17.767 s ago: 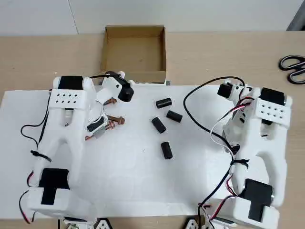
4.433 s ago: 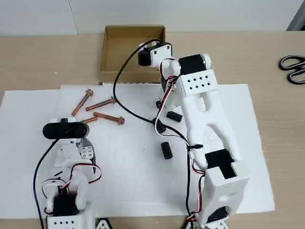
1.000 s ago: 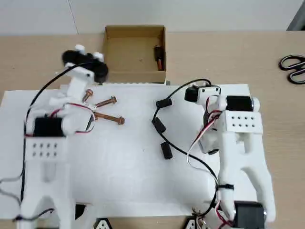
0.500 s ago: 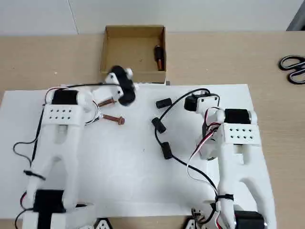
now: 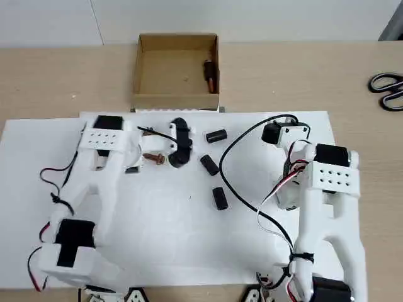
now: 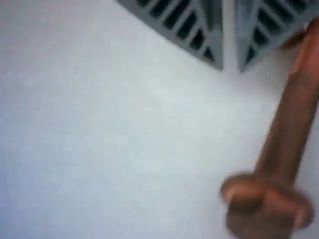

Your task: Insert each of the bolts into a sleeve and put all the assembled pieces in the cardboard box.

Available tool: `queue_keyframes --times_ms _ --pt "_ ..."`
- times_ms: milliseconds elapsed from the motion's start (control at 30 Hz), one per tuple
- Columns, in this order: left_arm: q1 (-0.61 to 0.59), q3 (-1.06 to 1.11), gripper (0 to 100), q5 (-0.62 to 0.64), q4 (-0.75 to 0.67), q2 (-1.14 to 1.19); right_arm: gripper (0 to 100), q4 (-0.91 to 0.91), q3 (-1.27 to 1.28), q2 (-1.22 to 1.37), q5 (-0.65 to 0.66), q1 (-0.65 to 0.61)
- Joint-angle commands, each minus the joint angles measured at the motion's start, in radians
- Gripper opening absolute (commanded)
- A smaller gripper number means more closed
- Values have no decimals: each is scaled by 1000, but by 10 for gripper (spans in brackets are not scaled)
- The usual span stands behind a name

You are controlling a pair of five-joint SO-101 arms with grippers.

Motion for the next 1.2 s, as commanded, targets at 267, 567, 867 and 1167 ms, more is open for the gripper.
queue_keyframes --times_ms 267,567,867,1167 --pt "35 -157 66 -279 -2 0 4 -8 -3 -30 11 10" --pt "35 -282 66 -295 6 175 4 -8 -3 -30 11 10" --pt "84 -417 66 -293 183 259 4 -10 -3 -30 12 12" --pt "87 -433 66 -293 235 258 4 -10 -3 -30 12 12"
